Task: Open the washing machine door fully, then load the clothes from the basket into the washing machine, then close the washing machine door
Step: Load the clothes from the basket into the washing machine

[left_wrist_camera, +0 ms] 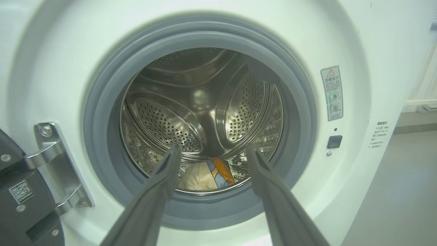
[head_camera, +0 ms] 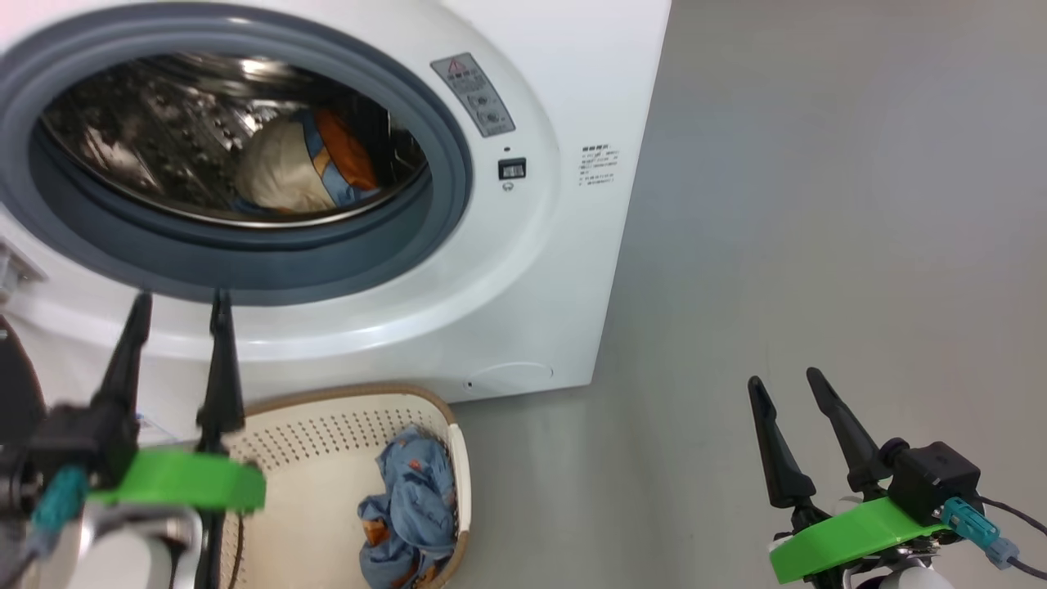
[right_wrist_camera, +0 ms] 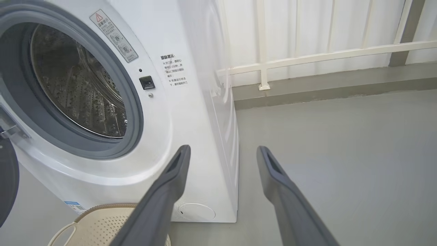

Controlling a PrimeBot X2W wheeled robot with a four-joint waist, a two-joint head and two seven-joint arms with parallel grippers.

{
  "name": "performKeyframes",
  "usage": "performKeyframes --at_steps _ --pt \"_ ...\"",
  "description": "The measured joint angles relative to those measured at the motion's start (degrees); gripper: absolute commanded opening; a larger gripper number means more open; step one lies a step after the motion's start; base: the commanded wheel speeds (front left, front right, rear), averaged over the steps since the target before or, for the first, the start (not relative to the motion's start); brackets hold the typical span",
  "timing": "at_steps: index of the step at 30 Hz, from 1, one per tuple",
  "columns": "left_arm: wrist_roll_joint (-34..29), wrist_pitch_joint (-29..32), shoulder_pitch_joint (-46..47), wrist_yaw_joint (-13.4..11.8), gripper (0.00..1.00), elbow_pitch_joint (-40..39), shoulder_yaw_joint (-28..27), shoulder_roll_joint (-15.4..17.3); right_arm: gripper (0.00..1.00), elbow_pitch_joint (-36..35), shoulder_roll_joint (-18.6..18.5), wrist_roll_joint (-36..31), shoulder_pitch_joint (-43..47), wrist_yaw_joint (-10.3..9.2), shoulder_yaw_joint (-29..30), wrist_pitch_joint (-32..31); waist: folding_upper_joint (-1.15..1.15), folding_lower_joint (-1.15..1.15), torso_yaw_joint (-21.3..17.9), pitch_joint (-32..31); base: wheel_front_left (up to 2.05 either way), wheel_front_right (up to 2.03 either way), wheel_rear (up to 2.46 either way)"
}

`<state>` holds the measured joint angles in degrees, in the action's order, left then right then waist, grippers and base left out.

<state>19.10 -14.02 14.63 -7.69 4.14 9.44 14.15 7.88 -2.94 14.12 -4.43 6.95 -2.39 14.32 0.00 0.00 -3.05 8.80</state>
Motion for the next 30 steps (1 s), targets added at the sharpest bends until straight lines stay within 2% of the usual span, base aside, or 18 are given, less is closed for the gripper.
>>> performKeyframes --at_steps 4,12,30 --pt "-0.24 -0.02 -6.61 -1.03 1.00 -3.55 -0.31 1.20 1.00 -0.69 0.01 0.16 1.26 0.00 0.20 0.00 0.00 0.00 -0.04 -1.74 0.00 0.00 0.00" --pt "-0.29 -0.10 -16.88 -3.20 1.00 -6.72 -0.37 0.89 1.00 -1.19 0.07 -0.31 3.22 0.00 1.14 -0.09 0.00 0.00 -0.47 -4.21 0.00 0.00 0.00" --pt "-0.75 -0.45 -21.95 -3.74 1.00 -6.37 -1.19 -1.48 1.00 -2.47 0.15 -0.44 4.76 0.00 1.30 -0.96 0.00 0.00 -0.46 -6.42 0.00 0.00 0.00"
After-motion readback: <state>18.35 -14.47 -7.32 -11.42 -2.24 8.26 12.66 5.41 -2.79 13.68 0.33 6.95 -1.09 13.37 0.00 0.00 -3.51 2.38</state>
